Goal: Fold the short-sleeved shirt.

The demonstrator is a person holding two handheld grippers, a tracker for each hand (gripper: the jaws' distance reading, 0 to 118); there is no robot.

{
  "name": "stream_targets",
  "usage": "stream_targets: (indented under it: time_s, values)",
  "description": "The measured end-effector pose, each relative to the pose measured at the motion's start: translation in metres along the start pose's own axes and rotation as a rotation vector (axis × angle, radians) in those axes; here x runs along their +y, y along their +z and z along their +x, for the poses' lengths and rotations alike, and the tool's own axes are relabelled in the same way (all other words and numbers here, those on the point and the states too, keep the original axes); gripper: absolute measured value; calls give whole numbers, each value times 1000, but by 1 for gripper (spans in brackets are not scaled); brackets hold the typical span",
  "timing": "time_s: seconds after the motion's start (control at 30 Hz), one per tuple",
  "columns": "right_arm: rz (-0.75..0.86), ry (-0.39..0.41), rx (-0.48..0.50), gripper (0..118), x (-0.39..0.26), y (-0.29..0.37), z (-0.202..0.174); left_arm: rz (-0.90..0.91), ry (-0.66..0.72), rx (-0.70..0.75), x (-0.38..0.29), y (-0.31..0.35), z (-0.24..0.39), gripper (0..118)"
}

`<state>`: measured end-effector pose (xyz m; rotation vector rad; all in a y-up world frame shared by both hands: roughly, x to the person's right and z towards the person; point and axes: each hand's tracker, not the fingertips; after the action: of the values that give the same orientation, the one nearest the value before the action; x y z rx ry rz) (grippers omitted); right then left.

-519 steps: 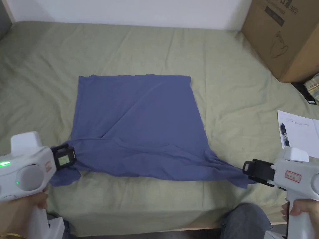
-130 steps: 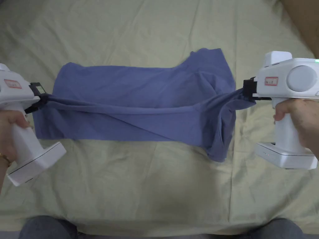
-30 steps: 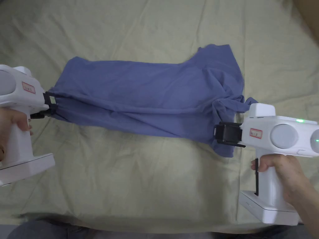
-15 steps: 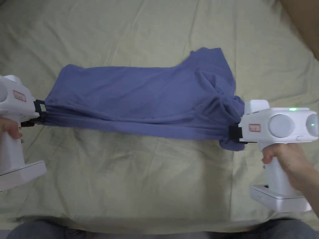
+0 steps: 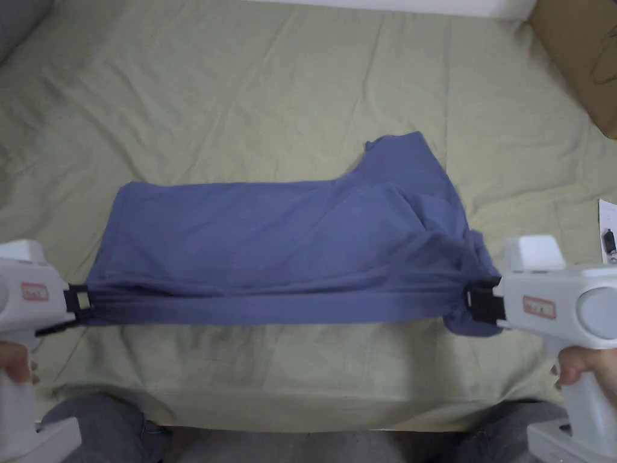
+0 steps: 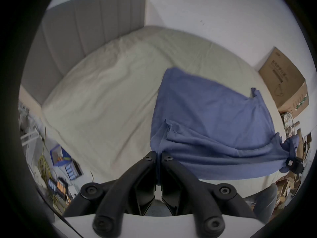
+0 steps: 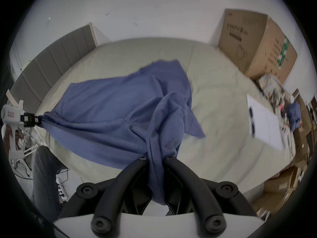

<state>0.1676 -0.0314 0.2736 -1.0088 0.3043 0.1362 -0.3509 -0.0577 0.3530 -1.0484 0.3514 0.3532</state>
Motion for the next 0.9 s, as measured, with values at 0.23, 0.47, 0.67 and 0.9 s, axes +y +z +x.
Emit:
stream_targets:
  time_s: [0.23,0.47,0.67,0.9]
  values:
    - [-1,-51,-43,61,-16,-8,7,7,49,44,-16,-9,-9,80]
    - [351,-63,-103,98,20,88,15,452,-28,-38,22,87,20,113]
    - [759,-137,-120,105,16,137,-8,792,-148,-49,3,137,71,113]
    - [809,-111,-103,36,-2,134,-39,831,-188,-52,-19,138,94,17]
